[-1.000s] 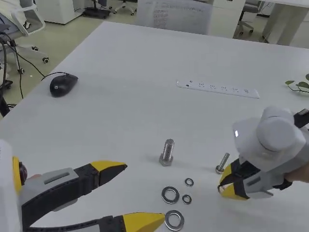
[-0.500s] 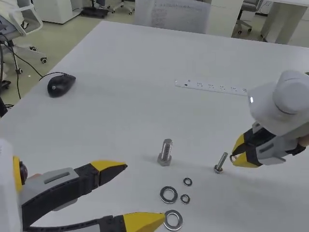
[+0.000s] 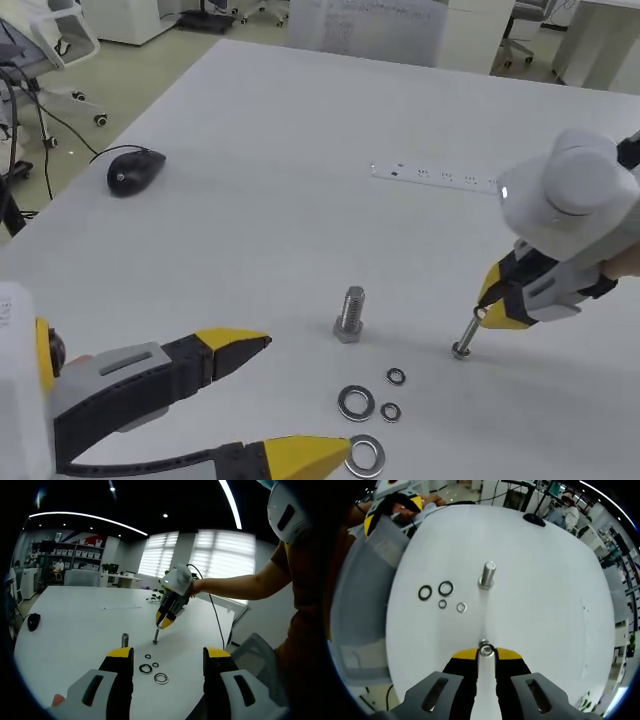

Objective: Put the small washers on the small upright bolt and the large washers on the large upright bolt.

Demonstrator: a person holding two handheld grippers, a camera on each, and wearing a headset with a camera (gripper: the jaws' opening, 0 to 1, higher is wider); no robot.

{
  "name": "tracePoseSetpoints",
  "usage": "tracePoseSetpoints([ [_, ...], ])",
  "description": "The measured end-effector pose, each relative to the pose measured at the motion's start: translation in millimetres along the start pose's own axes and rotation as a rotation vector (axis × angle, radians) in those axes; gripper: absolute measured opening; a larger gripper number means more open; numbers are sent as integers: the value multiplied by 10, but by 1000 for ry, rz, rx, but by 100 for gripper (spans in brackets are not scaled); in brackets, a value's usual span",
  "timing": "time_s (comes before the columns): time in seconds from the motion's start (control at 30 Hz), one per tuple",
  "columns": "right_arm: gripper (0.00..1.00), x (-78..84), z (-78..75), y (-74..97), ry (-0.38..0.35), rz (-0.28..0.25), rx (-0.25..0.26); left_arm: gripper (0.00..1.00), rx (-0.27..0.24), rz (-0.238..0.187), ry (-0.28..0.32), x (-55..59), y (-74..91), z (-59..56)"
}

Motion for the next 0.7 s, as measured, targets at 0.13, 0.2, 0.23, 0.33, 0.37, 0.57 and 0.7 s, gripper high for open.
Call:
tracePoseSetpoints([
  [0.13, 12, 12, -29, -36, 1, 4, -1, 55, -3, -3, 3, 1, 2, 9],
  [0.2, 12, 17, -30, -60, -1, 10, -8, 55, -3, -1, 2, 8, 1, 11],
  [0.23, 12, 19, -29, -68, 0, 11, -11, 55, -4, 1, 3, 14, 0, 15],
  [0.33, 12, 26, -35, -88, 10, 21, -6, 55, -5, 2, 4, 22, 2, 20],
  [0.37, 12, 28, -39, -100, 6, 21, -10, 55, -4, -2, 6, 20, 3, 20],
  [0.57, 12, 48, -43, -189, 5, 29, -24, 55, -3, 1, 5, 27, -2, 26],
  [0.7, 12, 56, -34, -259, 10, 30, -34, 55, -4, 4, 5, 35, -3, 30],
])
Point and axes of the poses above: the centre of the closed fingertips' face, and the gripper's own axes: y roughly backward along the fingers, z roughly to its left, x roughly out of its underside, the point moved 7 cm from there along y, roughly backward along the fingers, and after that the axes turned 2 degrees about z, right-handed, at the moved point
